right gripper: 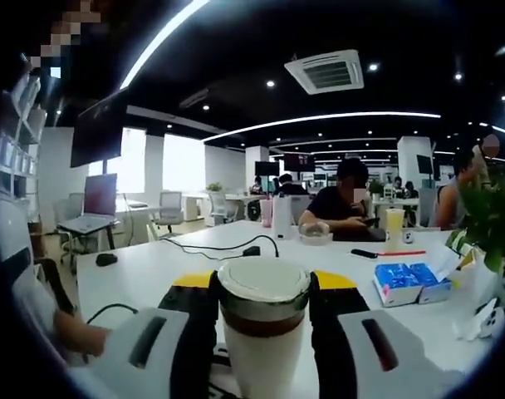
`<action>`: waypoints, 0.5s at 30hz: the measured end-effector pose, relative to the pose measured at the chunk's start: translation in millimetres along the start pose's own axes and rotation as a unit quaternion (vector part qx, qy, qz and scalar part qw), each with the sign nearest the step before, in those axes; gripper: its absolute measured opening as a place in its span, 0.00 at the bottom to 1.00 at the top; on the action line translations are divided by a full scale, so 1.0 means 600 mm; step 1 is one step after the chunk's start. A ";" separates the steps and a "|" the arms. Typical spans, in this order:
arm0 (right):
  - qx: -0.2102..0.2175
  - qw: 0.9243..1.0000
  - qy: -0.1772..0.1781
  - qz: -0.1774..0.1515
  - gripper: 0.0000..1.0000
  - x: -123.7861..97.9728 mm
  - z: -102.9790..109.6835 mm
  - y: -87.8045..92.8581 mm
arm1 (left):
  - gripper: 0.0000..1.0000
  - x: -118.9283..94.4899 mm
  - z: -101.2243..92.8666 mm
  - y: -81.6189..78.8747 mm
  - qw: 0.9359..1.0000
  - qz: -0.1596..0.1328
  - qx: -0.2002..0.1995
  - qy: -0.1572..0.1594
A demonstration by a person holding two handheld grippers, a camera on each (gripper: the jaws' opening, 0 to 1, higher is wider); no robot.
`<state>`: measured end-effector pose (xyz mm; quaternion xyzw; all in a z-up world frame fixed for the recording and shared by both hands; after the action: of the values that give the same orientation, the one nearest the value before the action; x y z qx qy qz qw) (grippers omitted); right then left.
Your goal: Grasp the water cup twist off the cup lid place the cup lid on the table
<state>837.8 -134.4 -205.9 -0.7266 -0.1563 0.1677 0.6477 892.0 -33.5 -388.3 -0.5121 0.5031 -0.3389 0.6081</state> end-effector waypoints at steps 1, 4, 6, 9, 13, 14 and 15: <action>-0.002 1.000 -0.004 0.000 0.45 0.000 -0.001 0.000 | 0.51 0.000 0.000 0.000 1.000 0.000 0.000 0.000; -0.004 1.000 -0.016 -0.002 0.45 0.001 -0.005 0.000 | 0.51 0.000 0.000 0.000 1.000 0.000 -0.001 0.000; -0.002 1.000 -0.023 -0.004 0.45 0.002 -0.008 0.001 | 0.51 0.001 -0.001 0.000 1.000 -0.001 -0.002 -0.002; -0.003 0.999 -0.032 -0.006 0.45 0.003 -0.009 0.000 | 0.51 0.001 -0.001 0.000 1.000 -0.001 -0.003 -0.004; -0.009 0.999 -0.048 -0.012 0.45 0.002 -0.008 0.001 | 0.51 0.001 -0.001 0.000 1.000 -0.001 -0.003 -0.004; -0.010 0.999 -0.050 -0.012 0.45 0.001 -0.009 0.001 | 0.51 0.001 -0.002 0.000 1.000 -0.001 -0.003 -0.004; -0.010 0.998 -0.054 -0.013 0.45 0.001 -0.011 0.002 | 0.51 0.001 -0.002 0.000 1.000 -0.001 -0.003 -0.004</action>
<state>841.3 -139.8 -206.3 -0.7210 -0.2025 0.1967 0.6328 891.3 -34.4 -388.1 -0.5157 0.5010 -0.3364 0.6082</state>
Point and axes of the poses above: the point that each gripper's makers call its tool centre point, and the gripper's own axes: x roughly forward along the fingers, z roughly to its left, y roughly out of its underside, the point moved 9 cm from there along -x, roughly backward along the fingers, and after that the axes turned 6 degrees about -x, right-handed, at the moved point
